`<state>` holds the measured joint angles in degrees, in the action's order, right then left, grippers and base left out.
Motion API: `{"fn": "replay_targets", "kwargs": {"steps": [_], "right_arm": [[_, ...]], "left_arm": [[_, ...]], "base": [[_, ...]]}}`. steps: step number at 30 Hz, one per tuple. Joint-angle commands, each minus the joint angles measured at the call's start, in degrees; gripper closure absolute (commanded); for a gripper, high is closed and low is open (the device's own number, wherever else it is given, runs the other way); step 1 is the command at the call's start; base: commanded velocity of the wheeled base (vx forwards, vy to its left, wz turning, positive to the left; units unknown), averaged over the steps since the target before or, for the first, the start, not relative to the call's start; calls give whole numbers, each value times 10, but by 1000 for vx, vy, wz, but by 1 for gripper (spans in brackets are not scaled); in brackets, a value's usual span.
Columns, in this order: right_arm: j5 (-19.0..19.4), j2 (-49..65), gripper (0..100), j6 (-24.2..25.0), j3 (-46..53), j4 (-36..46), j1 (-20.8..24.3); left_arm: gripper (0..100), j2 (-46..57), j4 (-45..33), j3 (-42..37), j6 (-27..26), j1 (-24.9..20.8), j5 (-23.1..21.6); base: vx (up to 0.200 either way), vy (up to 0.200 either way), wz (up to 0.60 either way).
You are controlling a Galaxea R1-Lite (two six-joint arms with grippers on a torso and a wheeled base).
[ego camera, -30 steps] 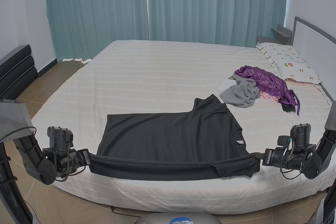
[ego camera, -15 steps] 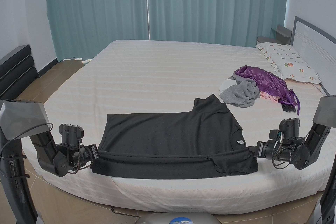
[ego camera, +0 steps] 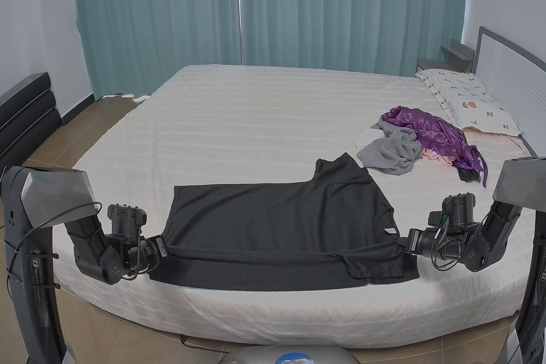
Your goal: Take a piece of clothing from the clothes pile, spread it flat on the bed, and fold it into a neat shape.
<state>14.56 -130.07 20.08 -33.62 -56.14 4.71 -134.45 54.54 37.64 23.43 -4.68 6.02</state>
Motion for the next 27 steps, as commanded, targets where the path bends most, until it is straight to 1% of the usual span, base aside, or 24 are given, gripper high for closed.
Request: {"fn": "replay_targets", "kwargs": {"steps": [1,2,6,8,9,13,14,16,17,18,20,21,22,24,25,27], "right_arm": [[1,-13,100,8,-6,-1,3],[1,-15,0,8,-6,-3,4],[2,-16,0,15,-6,-6,8],[6,-8,0,38,-5,-6,10],[6,-8,0,39,-5,-6,11],[6,16,0,88,12,-20,13],[6,18,0,91,14,-22,13],[7,35,0,120,39,-42,12],[7,35,0,120,39,-42,12],[7,49,0,160,73,-76,10],[6,53,0,174,85,-88,10],[6,56,0,196,102,-108,10],[6,58,0,206,112,-119,9],[6,59,0,220,132,-143,8],[6,59,0,220,132,-143,8],[6,53,0,232,153,-175,8]], "left_arm": [[0,-14,0,15,15,-2,1],[0,-16,0,16,16,-2,1],[0,-19,0,16,16,-2,1],[0,-15,0,14,17,-2,0],[0,-15,0,14,17,-2,0],[0,7,0,5,39,0,1],[0,10,0,3,42,1,1],[0,43,0,-15,58,6,-4],[0,43,0,-15,58,6,-4],[0,87,1,-40,63,17,-9],[0,99,2,-48,65,19,-11],[0,117,2,-59,72,20,-13],[0,126,3,-65,86,19,-13],[0,141,4,-75,129,14,-13],[0,141,4,-75,129,14,-13],[0,154,3,-89,188,8,-16]], "base": [[0,0,0],[0,0,0],[0,0,0],[0,0,0],[0,0,0],[0,0,0],[0,0,0],[0,0,0],[0,0,0],[0,0,0],[0,0,0],[0,0,0],[0,0,0],[0,0,0],[0,0,0],[100,0,0]]}}
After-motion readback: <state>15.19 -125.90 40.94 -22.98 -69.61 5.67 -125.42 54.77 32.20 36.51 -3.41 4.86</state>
